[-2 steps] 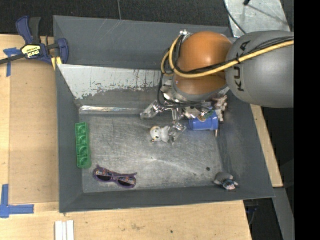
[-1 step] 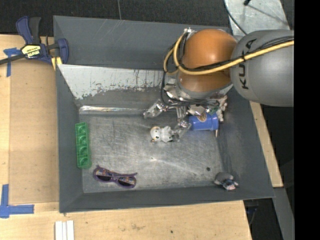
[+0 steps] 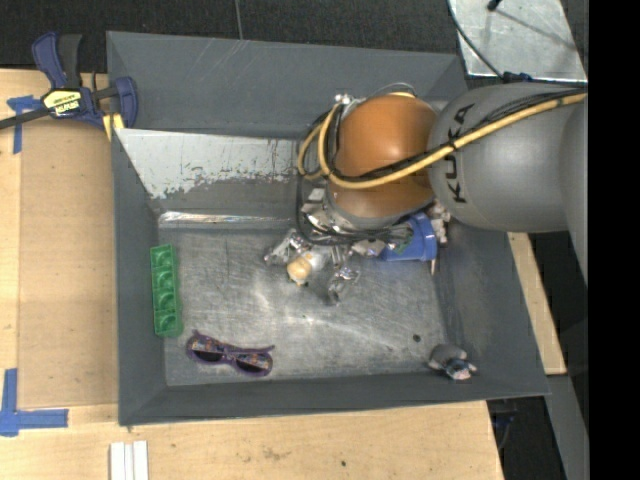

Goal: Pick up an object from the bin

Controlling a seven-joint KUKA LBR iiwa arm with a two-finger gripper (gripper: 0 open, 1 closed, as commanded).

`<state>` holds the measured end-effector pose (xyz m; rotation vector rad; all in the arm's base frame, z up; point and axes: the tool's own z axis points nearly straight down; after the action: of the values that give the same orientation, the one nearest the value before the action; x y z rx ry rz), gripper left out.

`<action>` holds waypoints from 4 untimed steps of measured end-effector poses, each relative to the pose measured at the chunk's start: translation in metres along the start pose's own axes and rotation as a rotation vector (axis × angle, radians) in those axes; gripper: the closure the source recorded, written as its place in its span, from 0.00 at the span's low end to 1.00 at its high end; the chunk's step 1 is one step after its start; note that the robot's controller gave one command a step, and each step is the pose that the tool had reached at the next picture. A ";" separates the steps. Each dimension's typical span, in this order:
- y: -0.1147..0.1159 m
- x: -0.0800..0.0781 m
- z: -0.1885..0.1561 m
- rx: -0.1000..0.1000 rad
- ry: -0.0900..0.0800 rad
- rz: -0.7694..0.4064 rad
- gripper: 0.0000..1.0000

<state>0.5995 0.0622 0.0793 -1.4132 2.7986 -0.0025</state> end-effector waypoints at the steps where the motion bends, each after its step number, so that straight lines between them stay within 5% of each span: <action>1: -0.019 0.013 0.003 0.005 -0.012 -0.077 1.00; 4: 0.004 -0.011 0.003 0.008 -0.001 -0.071 1.00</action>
Offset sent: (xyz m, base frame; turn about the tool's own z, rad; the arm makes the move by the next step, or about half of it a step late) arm 0.0000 0.0000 0.0000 0.0000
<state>0.6024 0.0734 0.0762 -1.5087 2.7430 -0.0137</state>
